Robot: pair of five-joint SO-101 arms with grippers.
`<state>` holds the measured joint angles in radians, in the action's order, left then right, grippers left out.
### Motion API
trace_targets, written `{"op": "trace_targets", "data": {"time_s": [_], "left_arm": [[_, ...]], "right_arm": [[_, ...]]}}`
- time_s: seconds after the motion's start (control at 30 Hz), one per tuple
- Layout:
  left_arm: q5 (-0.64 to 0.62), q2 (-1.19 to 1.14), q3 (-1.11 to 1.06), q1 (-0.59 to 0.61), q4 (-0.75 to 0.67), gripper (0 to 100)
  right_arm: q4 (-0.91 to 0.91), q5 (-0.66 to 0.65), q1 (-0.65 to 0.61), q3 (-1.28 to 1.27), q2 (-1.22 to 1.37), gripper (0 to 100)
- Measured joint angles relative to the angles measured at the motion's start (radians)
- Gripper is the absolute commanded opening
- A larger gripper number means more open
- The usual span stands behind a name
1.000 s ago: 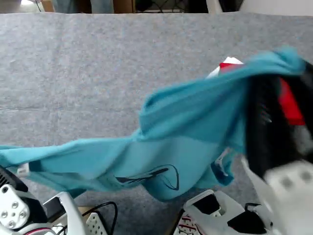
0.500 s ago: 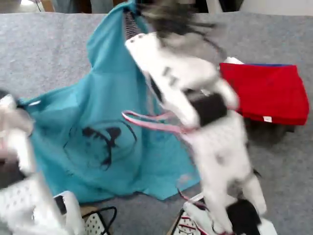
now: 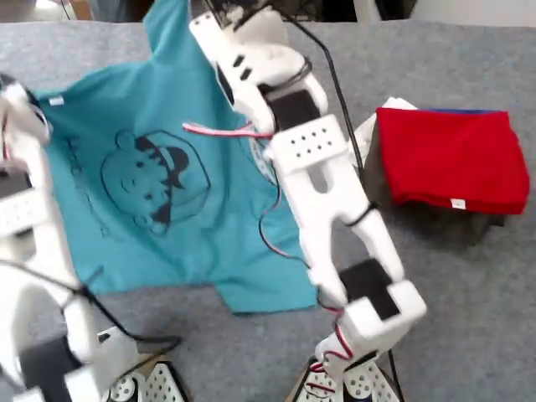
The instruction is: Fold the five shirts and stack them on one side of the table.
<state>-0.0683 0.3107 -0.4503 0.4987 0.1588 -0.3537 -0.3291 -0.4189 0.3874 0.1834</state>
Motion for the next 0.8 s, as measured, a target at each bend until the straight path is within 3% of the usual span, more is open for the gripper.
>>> {"op": "trace_targets", "data": {"time_s": [0.17, 0.27, 0.53, 0.8], "left_arm": [[0.0, -0.21, 0.328, 0.002, 0.172, 3], [0.0, -0.241, 0.404, 0.002, 0.301, 3], [0.002, -0.244, 0.4, 0.02, 0.491, 3], [0.015, -0.259, 0.233, 0.028, 0.539, 3]], "right_arm": [[-0.098, 0.0, 0.025, 0.273, 0.16, 1.4], [-0.213, 0.0, 0.032, 0.408, 0.232, 1.4], [-0.598, 0.103, 0.031, 0.56, 0.284, 1.4], [-1.036, 0.086, 0.031, 0.563, 0.298, 1.4]]}}
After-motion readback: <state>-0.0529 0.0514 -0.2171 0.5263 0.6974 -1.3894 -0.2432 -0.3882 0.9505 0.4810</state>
